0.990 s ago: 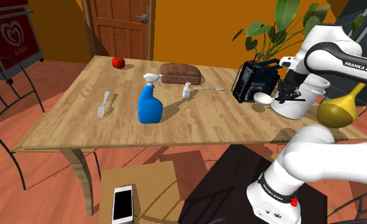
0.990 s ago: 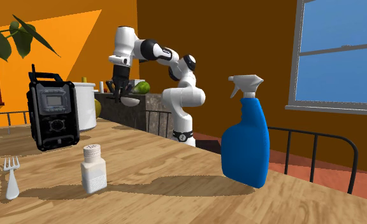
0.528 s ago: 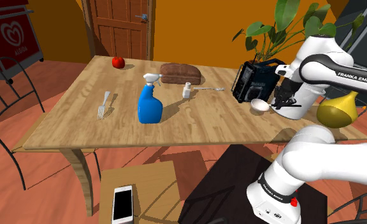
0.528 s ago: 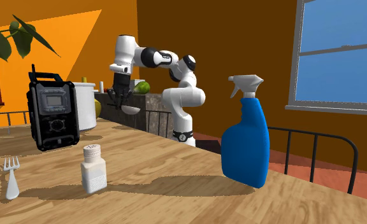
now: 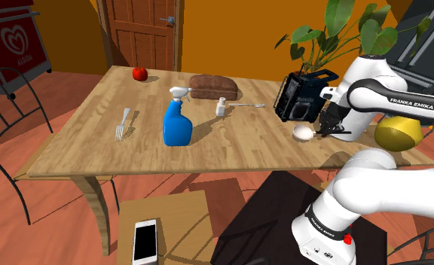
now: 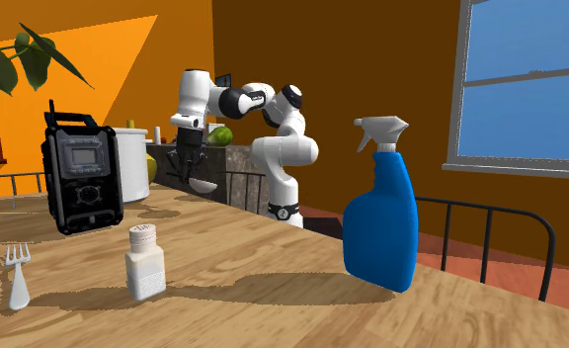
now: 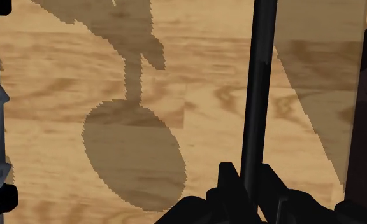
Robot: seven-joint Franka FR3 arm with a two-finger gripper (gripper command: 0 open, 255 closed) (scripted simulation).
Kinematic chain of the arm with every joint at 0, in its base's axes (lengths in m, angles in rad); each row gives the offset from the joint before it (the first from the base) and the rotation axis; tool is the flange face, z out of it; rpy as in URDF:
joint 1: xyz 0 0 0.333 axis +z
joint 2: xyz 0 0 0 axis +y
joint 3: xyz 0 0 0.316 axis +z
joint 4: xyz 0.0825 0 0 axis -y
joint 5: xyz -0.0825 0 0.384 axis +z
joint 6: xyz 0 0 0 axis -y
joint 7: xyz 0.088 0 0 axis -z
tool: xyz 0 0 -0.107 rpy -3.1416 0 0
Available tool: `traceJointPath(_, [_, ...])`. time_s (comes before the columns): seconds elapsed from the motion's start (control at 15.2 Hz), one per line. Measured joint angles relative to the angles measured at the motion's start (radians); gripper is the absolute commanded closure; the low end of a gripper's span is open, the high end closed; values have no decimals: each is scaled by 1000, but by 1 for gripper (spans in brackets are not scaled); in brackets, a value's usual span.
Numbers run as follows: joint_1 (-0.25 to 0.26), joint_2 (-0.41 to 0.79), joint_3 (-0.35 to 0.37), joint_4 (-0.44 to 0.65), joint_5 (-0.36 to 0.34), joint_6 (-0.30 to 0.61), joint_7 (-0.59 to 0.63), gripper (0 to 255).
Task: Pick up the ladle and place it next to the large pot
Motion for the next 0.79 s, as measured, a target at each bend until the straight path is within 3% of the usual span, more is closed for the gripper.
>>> traceJointPath(0.79, [-5,68,-141,-85,-134,154,45,255])
